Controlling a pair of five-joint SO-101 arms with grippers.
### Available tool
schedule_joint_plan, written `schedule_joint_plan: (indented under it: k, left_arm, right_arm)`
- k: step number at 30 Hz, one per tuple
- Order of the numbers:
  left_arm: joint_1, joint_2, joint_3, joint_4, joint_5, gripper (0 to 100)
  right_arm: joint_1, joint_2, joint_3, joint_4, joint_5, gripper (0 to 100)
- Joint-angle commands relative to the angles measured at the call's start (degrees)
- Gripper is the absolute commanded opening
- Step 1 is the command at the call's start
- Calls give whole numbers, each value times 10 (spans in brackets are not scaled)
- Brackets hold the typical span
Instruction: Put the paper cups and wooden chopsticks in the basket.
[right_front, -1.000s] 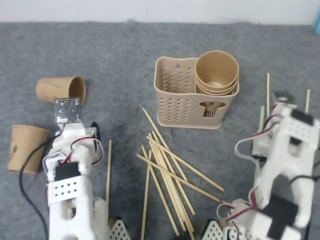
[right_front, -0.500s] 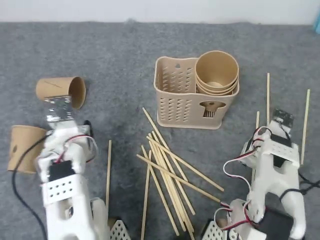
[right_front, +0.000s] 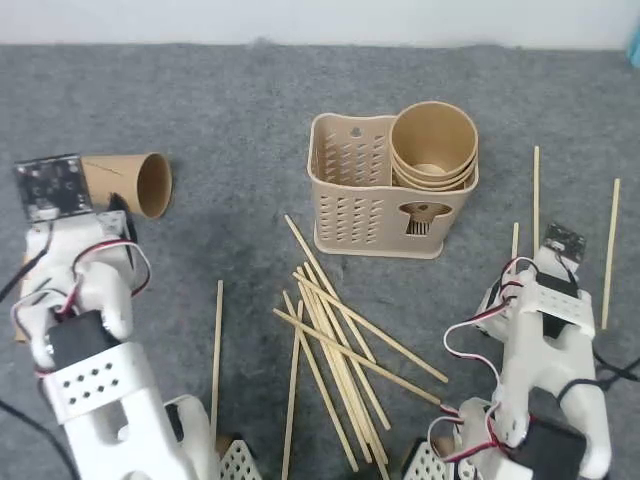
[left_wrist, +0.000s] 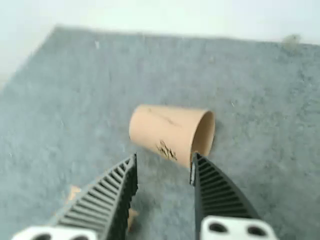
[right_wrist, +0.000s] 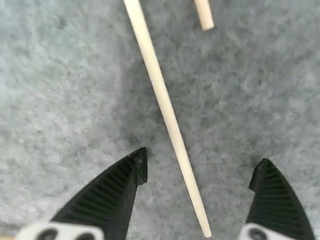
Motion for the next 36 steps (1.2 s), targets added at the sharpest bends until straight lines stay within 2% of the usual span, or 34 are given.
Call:
schedule_joint_plan:
  k: [1, 5, 12, 17, 24, 32, 36]
  left_arm:
    - [14, 5, -32, -40, -41, 204]
    - [16, 56, -48, -49, -51, 267]
    - [19, 235, -138, -39, -49, 267]
    - [53, 329, -181, -43, -52, 268]
    - [69, 421, -187, -139, -53, 268]
    - [55, 491, -187, -200, -55, 268]
    - [52, 523, -187, -232, -78, 268]
  right_arm:
    - [-4, -21, -1, -7, -4, 329]
    - [-4, -20, -1, -7, -4, 329]
    - [-4, -18, -1, -7, -4, 329]
    - [-4, -17, -1, -8, -4, 329]
    - [-4, -17, -1, -8, -4, 329]
    - [-4, -16, -1, -12, -4, 329]
    - [-4, -16, -1, -12, -4, 329]
